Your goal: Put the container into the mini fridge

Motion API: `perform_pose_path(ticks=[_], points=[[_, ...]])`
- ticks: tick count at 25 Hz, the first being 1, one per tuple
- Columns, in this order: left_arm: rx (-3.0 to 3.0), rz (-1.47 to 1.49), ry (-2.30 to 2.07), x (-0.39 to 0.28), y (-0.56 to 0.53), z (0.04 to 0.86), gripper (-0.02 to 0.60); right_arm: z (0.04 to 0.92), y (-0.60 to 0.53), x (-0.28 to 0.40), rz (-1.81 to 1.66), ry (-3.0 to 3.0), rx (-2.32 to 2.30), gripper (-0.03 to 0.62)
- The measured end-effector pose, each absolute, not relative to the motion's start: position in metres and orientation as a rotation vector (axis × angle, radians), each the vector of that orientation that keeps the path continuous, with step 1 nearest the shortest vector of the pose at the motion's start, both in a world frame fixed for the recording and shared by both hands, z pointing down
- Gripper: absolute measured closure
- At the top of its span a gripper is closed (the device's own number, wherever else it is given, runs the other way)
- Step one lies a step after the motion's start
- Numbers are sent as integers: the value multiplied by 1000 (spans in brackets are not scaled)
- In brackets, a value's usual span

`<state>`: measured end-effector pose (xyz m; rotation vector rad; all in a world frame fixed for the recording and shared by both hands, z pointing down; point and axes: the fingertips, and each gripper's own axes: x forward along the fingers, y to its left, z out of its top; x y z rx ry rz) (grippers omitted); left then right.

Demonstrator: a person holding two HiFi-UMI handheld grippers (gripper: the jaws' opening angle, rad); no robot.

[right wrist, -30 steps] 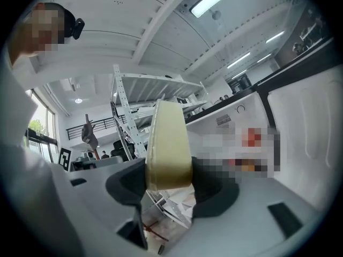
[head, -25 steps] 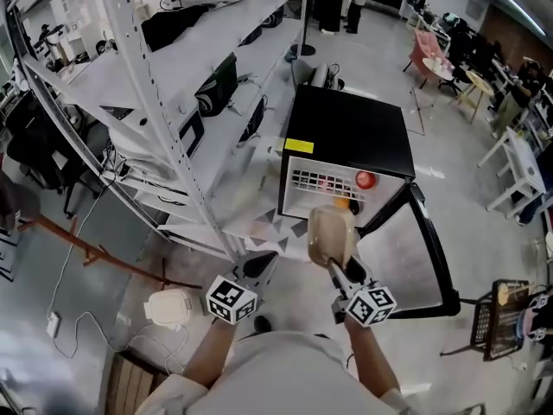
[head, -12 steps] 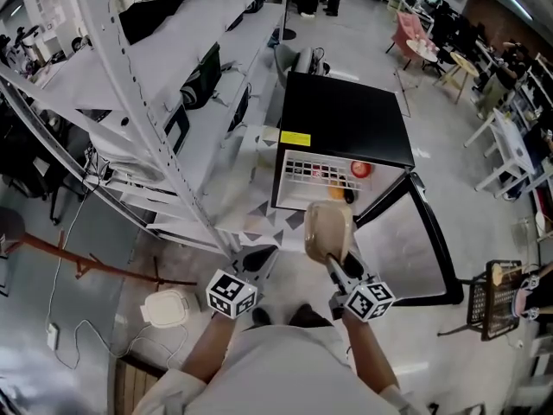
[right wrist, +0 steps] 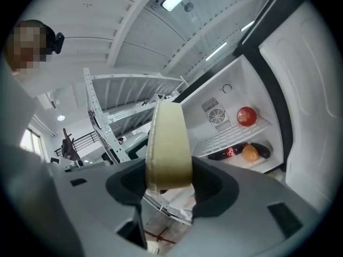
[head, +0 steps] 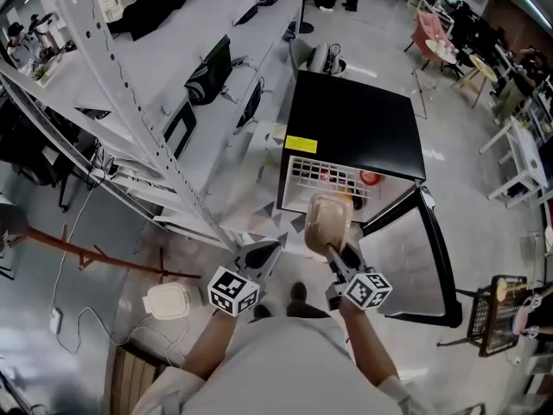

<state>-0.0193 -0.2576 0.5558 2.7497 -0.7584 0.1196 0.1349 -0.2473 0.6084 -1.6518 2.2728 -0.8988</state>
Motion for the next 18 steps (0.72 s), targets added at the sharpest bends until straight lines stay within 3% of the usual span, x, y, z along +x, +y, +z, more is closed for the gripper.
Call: perform_pose_path(ticks=[18], points=[[2697, 163, -924, 4, -301, 560, 577, 687, -375, 149, -1234, 2196, -1469, 362]])
